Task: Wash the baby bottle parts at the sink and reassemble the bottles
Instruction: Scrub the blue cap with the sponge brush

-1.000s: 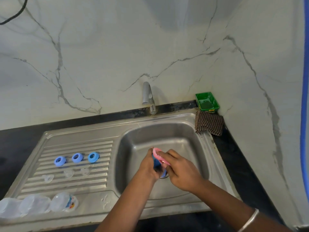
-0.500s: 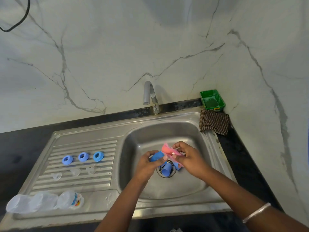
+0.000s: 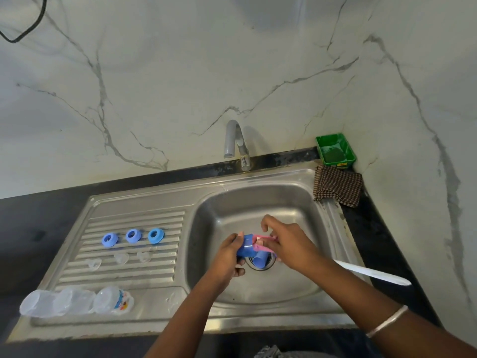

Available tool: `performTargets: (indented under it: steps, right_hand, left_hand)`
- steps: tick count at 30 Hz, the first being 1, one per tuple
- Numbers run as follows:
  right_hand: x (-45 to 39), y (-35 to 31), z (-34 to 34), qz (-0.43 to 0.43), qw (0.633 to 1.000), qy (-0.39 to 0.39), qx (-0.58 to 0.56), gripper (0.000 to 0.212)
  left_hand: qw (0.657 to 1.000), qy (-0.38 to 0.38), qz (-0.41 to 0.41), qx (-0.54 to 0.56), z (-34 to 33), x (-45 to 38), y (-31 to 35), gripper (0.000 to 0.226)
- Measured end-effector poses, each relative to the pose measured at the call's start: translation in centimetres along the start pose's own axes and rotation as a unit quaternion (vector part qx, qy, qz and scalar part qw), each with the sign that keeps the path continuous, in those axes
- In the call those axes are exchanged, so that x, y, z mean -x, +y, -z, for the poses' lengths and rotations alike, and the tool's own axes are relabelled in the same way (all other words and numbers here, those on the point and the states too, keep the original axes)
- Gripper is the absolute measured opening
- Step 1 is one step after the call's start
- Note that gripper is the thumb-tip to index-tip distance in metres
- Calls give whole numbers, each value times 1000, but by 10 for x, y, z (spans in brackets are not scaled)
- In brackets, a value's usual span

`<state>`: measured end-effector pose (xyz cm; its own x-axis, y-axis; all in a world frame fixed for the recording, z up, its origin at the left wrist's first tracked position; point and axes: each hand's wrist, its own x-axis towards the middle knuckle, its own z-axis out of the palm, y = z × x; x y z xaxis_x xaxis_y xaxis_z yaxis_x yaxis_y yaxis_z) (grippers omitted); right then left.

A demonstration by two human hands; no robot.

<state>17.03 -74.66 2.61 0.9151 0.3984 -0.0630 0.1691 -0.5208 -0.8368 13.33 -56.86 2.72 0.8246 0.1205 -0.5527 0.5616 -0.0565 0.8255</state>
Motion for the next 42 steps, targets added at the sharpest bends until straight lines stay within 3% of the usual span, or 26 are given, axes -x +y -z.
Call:
performTargets:
  steps: [3, 9, 12, 16, 21, 23, 26, 29, 32, 34, 38, 42]
  right_hand:
    - [0, 0, -1, 12, 999, -46, 6, 16]
    - [-3, 9, 14, 71, 986, -121, 91, 34]
    - [-3, 14, 23, 69, 974, -67, 206, 41]
    - [-4, 12, 21, 65, 957, 24, 282, 33]
    - [-1, 4, 9, 89, 937, -24, 338, 30]
    - [2, 0, 9, 108, 939, -47, 324, 28]
    - [4, -4, 12, 103, 957, -14, 269, 28]
    - [2, -11, 2, 10, 973, 26, 228, 23]
    - [0, -16, -9, -59, 974, 8, 220, 25]
    - [1, -17, -9, -74, 974, -17, 211, 25]
    - [11, -18, -13, -48, 981, -50, 181, 22]
    - [15, -22, -21, -53, 983, 15, 175, 25]
  left_hand:
    - [998, 6, 11, 63, -2, 0, 4, 26]
    - [994, 4, 26, 104, -2, 0, 8, 24]
    - [995, 3, 7, 104, -2, 0, 9, 26]
    - [995, -6, -96, 13, 0, -3, 11, 15]
    - [983, 9, -183, -11, 4, -4, 7, 15]
    - [982, -6, -184, -27, 7, -1, 4, 27]
    - [983, -33, -174, -39, 12, 0, -2, 34]
    - [974, -35, -216, -49, 16, 1, -3, 31]
    - [958, -50, -272, -72, 21, -2, 1, 15]
    - [953, -60, -287, -74, 24, -5, -2, 18]
    - [973, -48, -225, -15, 26, -8, -6, 13]
    - [971, -55, -229, -43, 34, -10, -9, 14]
